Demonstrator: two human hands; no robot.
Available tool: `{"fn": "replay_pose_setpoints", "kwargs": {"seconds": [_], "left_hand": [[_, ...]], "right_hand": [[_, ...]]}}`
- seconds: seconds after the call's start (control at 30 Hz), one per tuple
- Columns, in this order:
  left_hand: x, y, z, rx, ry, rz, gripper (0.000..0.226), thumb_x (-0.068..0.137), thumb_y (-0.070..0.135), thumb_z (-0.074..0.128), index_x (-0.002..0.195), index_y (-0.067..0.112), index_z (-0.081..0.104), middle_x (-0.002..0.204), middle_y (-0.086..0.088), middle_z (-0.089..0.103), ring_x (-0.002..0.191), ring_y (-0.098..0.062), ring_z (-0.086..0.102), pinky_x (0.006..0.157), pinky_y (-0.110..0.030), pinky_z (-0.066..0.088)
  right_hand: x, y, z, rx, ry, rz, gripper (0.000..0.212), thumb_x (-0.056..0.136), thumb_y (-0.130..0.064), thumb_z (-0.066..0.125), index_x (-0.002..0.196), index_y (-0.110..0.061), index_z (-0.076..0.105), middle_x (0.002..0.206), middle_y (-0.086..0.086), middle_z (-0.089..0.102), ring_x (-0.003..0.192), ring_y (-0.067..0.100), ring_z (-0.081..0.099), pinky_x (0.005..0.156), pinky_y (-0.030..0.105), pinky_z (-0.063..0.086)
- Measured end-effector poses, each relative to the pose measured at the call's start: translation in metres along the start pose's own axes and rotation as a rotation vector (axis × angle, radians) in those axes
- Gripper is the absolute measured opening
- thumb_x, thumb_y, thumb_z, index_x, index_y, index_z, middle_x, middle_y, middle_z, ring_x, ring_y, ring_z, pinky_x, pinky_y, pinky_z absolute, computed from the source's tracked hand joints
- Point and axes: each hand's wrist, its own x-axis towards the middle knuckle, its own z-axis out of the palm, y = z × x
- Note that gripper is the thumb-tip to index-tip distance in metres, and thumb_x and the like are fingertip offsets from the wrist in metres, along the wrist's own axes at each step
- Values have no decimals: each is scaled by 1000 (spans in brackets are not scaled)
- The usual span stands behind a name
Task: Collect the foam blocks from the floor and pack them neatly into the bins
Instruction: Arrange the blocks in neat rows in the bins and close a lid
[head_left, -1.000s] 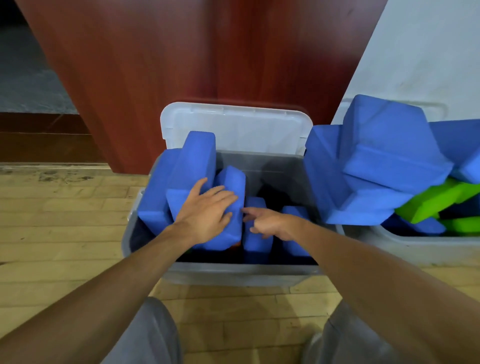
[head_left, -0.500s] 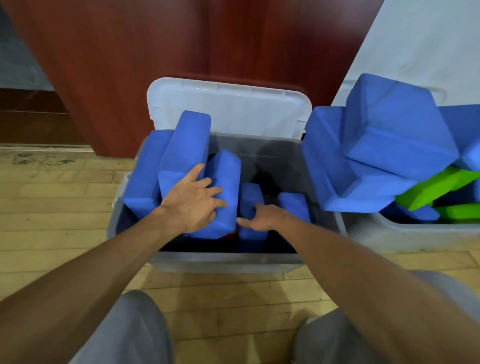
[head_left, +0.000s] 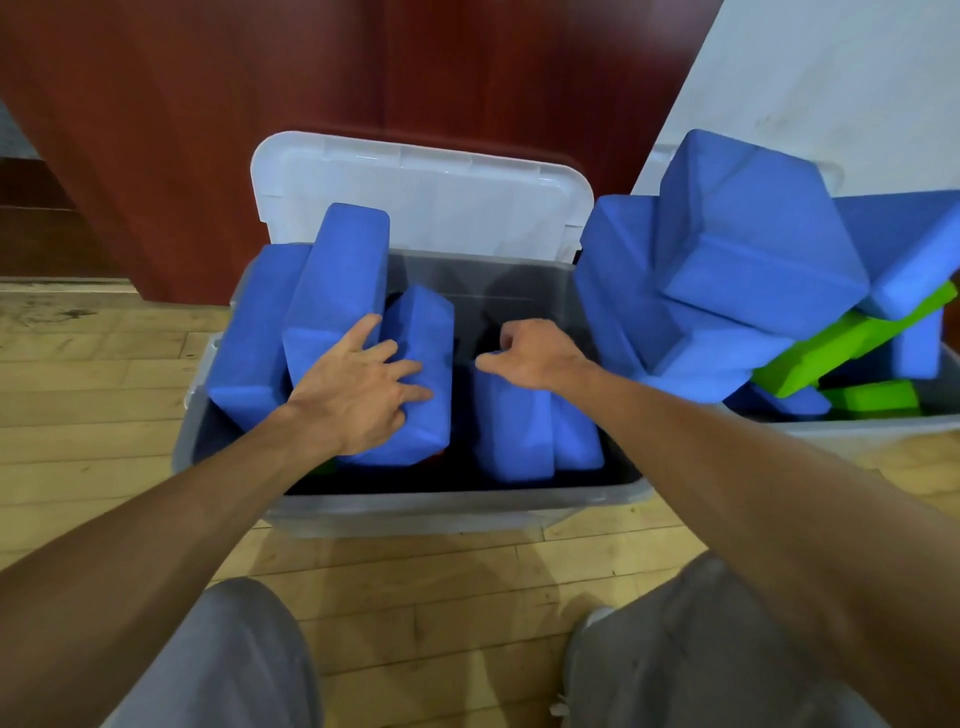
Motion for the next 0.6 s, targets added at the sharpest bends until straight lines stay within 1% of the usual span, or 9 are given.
{"fn": "replay_pose_setpoints", "kwargs": {"seconds": [0.1,0.13,0.2,0.23,0.3,0.33,0.4,0.47,0.6], "left_hand": [[0,-1,2,-9,23,-2,46,97,42,23,141,48,34,150,12,38,123,-18,43,111,-48,-6],[1,-1,3,-10,19,-3,46,98,42,22,142,48,33,151,13,36,124,-18,42,111,-48,-7],[1,0,6,-21,20,-8,46,98,41,21,142,48,33,150,13,37,125,-18,42,111,-48,-7],[1,0,7,-27,39,-11,46,97,41,22,140,49,37,148,14,41,122,-17,44,112,-48,-4],[2,-1,10,-27,84,-18,45,94,41,27,133,50,48,138,15,52,113,-16,51,113,-48,4],[2,-1,12,-33,85,-15,43,93,41,30,129,50,52,135,15,55,110,-16,53,113,-48,7],[2,0,17,-41,110,-6,42,92,40,32,125,49,57,131,13,59,106,-17,56,112,-48,11],[2,-1,15,-58,143,-10,45,88,37,31,114,44,67,120,9,67,95,-20,60,110,-50,20],[2,-3,16,-118,121,-7,48,84,36,29,103,40,73,108,7,72,85,-23,62,107,-50,26]], "right_hand": [[6,7,7,-62,-115,25,42,83,-47,57,87,-6,65,90,8,62,80,24,59,62,29,46],[8,10,11,-68,-140,48,42,85,-48,54,83,-7,63,89,9,62,79,24,58,61,29,44],[12,15,20,-130,-191,101,45,89,-53,46,90,-11,62,105,12,62,98,29,55,78,34,46],[12,17,24,-185,-223,120,50,91,-54,41,106,-12,62,122,14,58,116,34,48,92,40,43],[9,20,33,-284,-296,124,63,93,-57,35,140,-15,42,147,11,38,139,38,22,108,50,26],[7,20,36,-308,-307,108,71,93,-59,38,147,-15,31,154,9,26,142,38,14,111,52,21],[5,19,41,-288,-244,68,81,88,-62,48,149,-14,24,156,9,13,142,38,13,113,51,21],[7,19,40,-207,-168,-7,81,83,-57,62,144,-16,28,149,9,21,136,38,24,109,49,29],[8,23,31,-280,-303,-67,91,73,-50,75,145,-20,29,138,4,28,132,31,29,105,47,38]]}}
